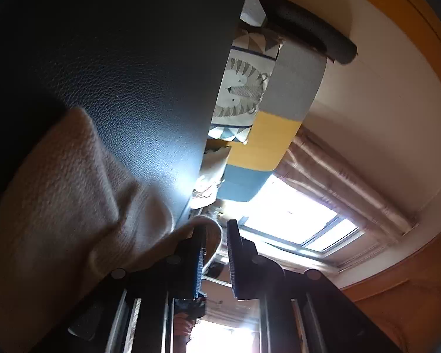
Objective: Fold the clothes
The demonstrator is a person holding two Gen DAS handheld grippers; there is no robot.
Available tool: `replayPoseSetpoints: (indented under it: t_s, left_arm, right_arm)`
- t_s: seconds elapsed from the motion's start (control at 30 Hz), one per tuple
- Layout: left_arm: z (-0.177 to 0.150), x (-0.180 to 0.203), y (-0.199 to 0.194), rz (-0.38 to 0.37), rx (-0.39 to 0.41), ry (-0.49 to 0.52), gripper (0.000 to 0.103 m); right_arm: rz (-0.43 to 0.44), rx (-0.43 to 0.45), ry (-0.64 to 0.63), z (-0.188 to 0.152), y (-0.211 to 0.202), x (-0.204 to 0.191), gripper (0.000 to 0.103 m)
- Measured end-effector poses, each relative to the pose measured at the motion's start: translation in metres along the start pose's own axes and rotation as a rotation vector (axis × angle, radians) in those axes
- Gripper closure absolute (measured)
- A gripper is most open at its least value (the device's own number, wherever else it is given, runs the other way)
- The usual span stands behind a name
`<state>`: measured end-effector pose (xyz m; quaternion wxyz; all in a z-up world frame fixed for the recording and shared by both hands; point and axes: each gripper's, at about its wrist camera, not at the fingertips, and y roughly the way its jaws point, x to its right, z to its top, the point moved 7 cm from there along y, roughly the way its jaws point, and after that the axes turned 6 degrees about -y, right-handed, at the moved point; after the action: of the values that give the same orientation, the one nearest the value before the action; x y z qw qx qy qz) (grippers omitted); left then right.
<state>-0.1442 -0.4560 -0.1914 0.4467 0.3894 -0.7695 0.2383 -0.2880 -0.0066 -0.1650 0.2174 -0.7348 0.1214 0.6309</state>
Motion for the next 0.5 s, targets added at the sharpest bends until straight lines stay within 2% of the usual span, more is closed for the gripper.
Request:
replayPoseSetpoints:
  t_s: [0.07,0.23,0.33,0.43,0.5]
  left_arm:
    - [0.004,-0.001,-0.003,-0.026,0.021,-0.016,0.091]
    - [0.014,0.002,-0.011,-0.118,0.085,-0.054,0.091]
    - [0.014,0.001,-0.010,-0.101,0.076,-0.048,0.091]
    - [0.011,0.003,-0.010,-0.090,0.061,-0.018,0.091]
    - [0.006,0.007,-0.014,-0.058,0.054,0.039,0.091]
  right_arm:
    - [0.009,0.021,0.015,0.003,-0.001,0.001,0.063]
    - [0.109,0.094,0.064,0.015,-0.004,-0.003,0.059]
    - [0.142,0.125,0.064,0.020,-0.010,-0.008,0.057]
    - [0.122,0.120,0.027,0.021,-0.011,-0.014,0.057]
    - [0.099,0.112,-0.021,0.018,-0.015,-0.020,0.057]
